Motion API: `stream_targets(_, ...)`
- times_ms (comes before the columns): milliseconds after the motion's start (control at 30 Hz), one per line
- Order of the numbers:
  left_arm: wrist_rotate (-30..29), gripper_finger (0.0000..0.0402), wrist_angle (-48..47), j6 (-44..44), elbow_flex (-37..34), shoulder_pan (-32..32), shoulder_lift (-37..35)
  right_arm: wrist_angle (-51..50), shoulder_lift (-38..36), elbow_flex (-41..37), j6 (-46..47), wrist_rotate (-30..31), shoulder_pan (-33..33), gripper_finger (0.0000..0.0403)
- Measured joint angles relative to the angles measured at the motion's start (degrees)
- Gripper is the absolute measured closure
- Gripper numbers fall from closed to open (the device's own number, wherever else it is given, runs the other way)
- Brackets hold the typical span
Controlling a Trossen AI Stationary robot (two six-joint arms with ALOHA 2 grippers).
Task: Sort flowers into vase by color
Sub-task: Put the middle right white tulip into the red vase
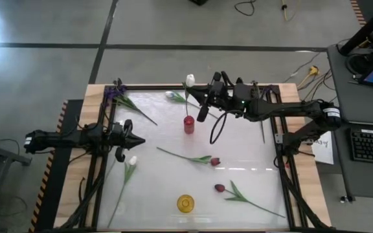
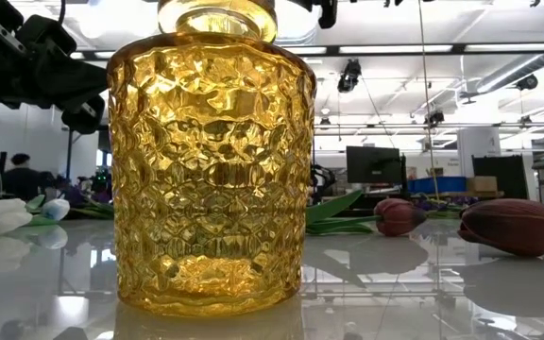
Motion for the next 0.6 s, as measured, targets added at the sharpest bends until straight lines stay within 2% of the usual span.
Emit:
stream_targets(400, -0.01, 0.0402, -0.02, 0.0, 0.0, -0.02, 0.0, -3.95, -0.76, -0.52, 0.76, -0.1, 0.01, 0.039)
stream_targets(600, 0.0, 0.0402, 0.0, 0.0, 0.0, -0.02, 0.0, -4.3, -0.78, -4.48, 3.03, -0.46, 0.01, 0.039)
